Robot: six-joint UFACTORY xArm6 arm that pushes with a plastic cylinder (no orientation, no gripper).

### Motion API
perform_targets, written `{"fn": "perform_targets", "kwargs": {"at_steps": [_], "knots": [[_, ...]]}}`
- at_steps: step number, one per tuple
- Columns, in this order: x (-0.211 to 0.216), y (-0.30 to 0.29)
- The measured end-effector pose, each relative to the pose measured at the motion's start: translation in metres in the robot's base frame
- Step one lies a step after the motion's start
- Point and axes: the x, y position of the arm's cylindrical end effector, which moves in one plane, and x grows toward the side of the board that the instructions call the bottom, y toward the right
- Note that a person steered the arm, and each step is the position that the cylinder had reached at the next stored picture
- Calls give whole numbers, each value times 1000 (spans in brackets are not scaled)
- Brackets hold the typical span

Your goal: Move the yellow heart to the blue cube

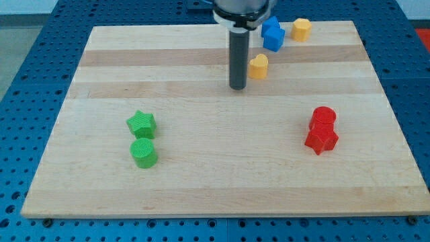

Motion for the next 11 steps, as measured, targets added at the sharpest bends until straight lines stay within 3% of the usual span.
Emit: {"fn": "perform_targets", "kwargs": {"at_steps": [7, 8, 11], "knots": [[-26, 45], [-27, 19], [-46, 29]]}}
